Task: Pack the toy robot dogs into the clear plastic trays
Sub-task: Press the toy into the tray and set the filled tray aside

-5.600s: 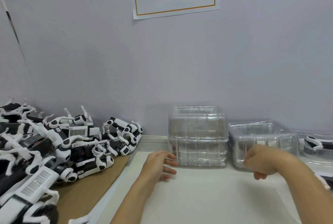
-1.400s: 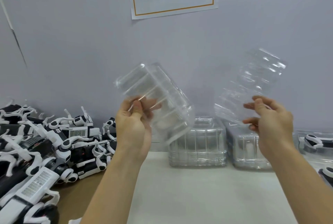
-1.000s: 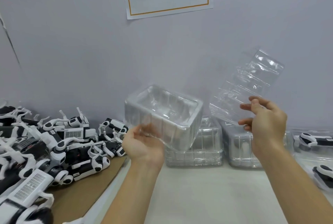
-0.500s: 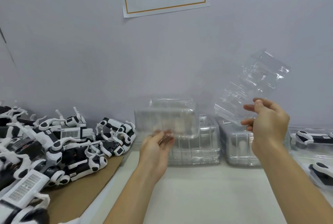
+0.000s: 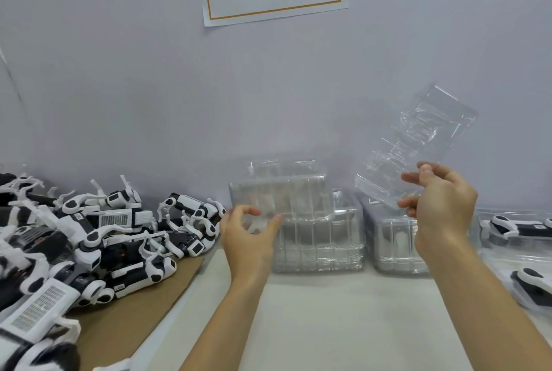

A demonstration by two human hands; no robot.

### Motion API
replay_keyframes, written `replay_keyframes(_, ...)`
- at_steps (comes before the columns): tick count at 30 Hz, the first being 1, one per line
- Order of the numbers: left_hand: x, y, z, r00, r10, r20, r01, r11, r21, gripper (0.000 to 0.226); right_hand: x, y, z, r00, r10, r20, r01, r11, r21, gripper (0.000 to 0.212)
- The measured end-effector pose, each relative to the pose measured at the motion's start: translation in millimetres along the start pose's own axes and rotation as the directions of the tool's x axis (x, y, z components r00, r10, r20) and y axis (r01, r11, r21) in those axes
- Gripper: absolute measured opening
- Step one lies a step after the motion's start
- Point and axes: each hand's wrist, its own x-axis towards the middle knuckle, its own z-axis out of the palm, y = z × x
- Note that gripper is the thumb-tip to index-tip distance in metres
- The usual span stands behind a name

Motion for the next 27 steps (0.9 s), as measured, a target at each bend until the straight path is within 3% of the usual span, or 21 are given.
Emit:
replay_keyframes(4,-2.8,6.2,3.3,0.975,0.024,0.221,0.03,0.971,-0.237,0.025,-0.8,-1.9,-0.3,0.997,-0.043,-0.067,0.044,0.999,0.015,0.018)
replay_keyframes(6,-2.7,5.1,2.5,0.952,0.035,0.303,0.02,0.984,-0.175,0.024,-0.7,-3.5,-0.8,0.992,-0.08,-0.1,0.082,0.996,0.017,0.015)
replay_keyframes(10,0.3,-1.5,-2.9,0.946,0.006,0.323,-0.006,1.0,-0.002,0.028,-4.8,-8.4,0.0,0.973,-0.184,-0.136,0.184,0.983,-0.017,0.013)
replay_keyframes(17,-2.7,-5.5,-4.1,0.892,-0.03,0.451,0.009,0.999,0.049,0.036,-20.8,-38.2,3.3,0.883,-0.461,-0.093,0.46,0.887,-0.033,0.012)
replay_keyframes(20,-0.3,-7.8,-5.3,0.927,-0.001,0.376,-0.012,0.999,0.032,0.03,-22.1,-56.3,-0.5,0.846,-0.53,0.054,0.529,0.848,0.035,0.011)
replay_keyframes(23,2.6,-9.7,-8.1,0.951,0.024,0.309,-0.028,1.0,0.006,0.025,-24.0,-73.5,-5.9,0.796,-0.496,0.347,0.485,0.866,0.125,0.013)
replay_keyframes(27,11.0,-12.5,-12.5,0.978,-0.005,0.207,0.009,1.0,-0.021,0.022,-30.5,-89.1,-8.4,0.632,-0.354,0.689,0.367,0.92,0.137,0.014)
